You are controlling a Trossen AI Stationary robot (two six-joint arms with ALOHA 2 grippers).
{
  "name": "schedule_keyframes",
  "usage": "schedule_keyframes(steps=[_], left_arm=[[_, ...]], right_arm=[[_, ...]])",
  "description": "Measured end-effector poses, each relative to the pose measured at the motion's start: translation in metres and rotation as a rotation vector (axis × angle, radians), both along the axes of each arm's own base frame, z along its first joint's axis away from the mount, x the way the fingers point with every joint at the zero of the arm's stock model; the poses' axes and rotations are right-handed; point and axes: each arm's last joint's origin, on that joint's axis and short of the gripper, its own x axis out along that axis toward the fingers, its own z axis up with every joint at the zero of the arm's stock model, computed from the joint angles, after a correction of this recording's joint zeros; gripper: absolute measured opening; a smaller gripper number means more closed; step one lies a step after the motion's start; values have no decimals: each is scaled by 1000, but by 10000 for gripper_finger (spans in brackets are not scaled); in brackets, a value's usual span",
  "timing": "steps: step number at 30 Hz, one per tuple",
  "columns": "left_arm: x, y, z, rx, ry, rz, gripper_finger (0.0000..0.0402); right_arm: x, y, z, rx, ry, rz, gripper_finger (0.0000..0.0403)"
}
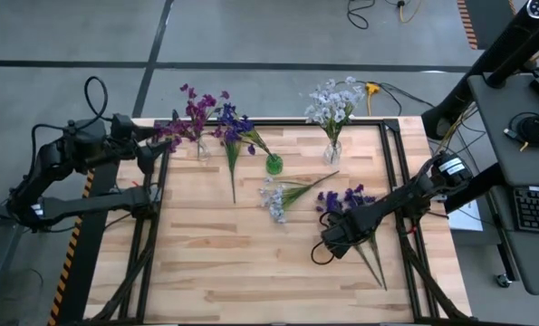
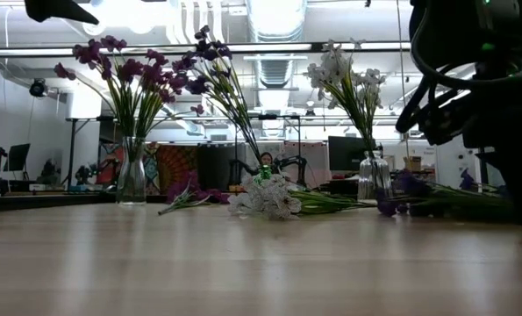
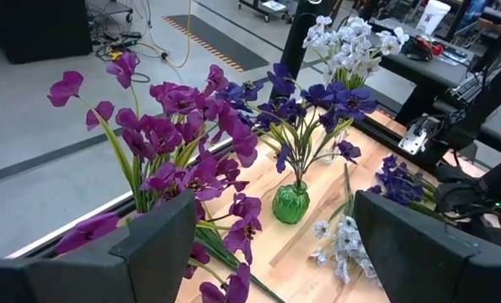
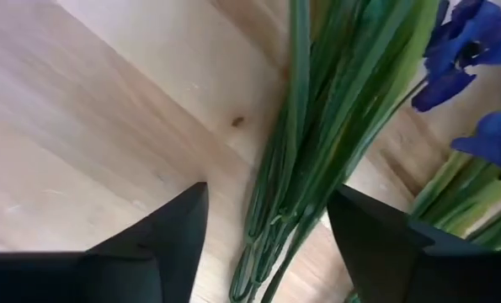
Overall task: Sort flowers into vase by color
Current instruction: Put the left blue flowers into the green flower vase
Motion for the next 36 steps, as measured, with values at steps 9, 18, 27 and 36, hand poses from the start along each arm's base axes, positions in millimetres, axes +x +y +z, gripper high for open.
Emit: schedule_keyframes(steps=[9, 18, 27, 36], left_arm=[[2, 1, 0, -3, 8, 0, 302], [2, 1, 0, -1, 12, -1, 302], [2, 1, 0, 0, 12, -1, 302], [2, 1, 0, 1, 14, 2, 302]], right_arm=[[3, 1, -4, 27, -58, 12, 138], [9, 3, 0, 19, -89, 15, 29], [27, 9, 35, 40, -234, 94, 24], [34, -3, 75, -135, -505, 172, 26]])
